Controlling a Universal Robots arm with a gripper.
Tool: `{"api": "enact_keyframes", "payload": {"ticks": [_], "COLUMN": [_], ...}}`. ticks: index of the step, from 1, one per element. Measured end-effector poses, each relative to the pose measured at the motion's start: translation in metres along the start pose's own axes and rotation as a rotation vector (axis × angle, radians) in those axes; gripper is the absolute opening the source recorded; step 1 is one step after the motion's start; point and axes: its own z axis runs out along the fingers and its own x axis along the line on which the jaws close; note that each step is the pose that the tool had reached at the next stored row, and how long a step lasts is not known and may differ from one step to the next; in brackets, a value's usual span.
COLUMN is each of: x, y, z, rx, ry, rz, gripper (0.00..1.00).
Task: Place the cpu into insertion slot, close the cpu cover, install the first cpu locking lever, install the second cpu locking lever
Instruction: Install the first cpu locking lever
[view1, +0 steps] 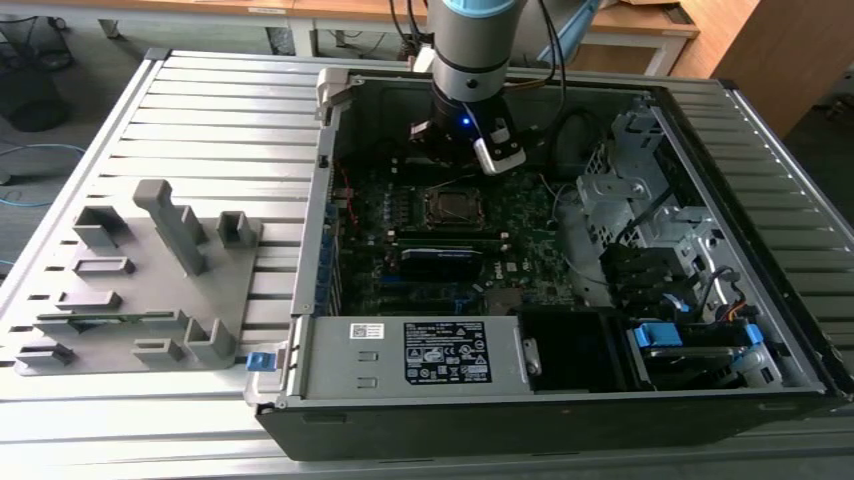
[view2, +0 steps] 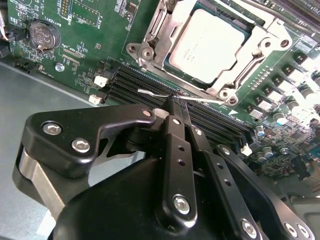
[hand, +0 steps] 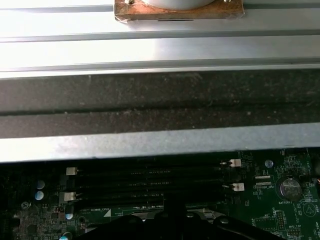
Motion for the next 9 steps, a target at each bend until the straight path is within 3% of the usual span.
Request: {"api": "enact_keyframes", "payload": {"ticks": [9], "x": [0.0], "y": [-0.0009], "z": [0.004], "rx": [0.0], "ry": [0.0], "rz": [0.0], "gripper": [0.11]}}
